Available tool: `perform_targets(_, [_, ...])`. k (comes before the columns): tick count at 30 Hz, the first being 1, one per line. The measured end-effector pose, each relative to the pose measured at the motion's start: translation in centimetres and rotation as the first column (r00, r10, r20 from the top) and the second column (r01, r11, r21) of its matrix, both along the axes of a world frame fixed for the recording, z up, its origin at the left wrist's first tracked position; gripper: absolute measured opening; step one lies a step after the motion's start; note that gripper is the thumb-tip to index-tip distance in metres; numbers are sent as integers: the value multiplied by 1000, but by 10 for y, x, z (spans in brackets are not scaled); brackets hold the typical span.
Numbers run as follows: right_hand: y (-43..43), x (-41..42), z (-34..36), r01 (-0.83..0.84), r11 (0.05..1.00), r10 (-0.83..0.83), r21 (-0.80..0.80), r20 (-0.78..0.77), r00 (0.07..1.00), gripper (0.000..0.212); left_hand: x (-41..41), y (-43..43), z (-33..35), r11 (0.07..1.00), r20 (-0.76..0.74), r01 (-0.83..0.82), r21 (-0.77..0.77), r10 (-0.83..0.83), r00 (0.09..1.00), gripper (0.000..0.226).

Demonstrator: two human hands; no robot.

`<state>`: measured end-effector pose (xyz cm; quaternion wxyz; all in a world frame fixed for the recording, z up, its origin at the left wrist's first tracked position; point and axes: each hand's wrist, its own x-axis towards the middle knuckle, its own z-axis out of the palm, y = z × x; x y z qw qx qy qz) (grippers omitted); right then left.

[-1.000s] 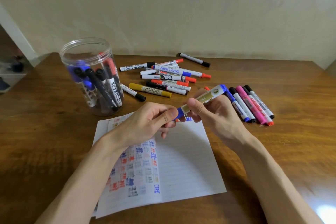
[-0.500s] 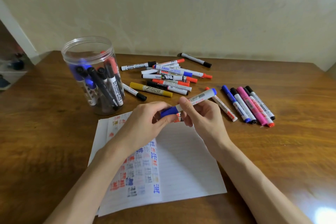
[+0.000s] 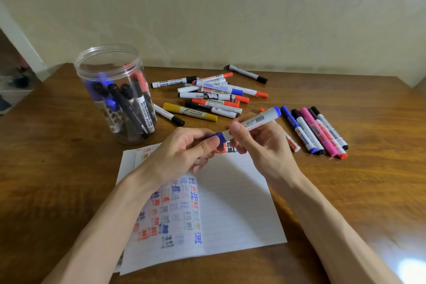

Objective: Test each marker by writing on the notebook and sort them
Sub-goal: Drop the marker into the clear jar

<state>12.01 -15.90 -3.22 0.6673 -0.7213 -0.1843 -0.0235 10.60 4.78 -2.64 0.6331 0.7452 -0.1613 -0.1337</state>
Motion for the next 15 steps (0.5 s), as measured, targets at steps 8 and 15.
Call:
perform_targets(8, [7, 1, -6, 26, 998, -19, 60, -125, 992, 32, 4, -3, -6, 986, 89, -89, 139, 77, 993, 23])
perform_targets(15, [18, -2, -8, 140, 990, -144, -32, -207, 968, 40, 5, -4, -23, 849, 498, -315, 425, 71, 864, 24])
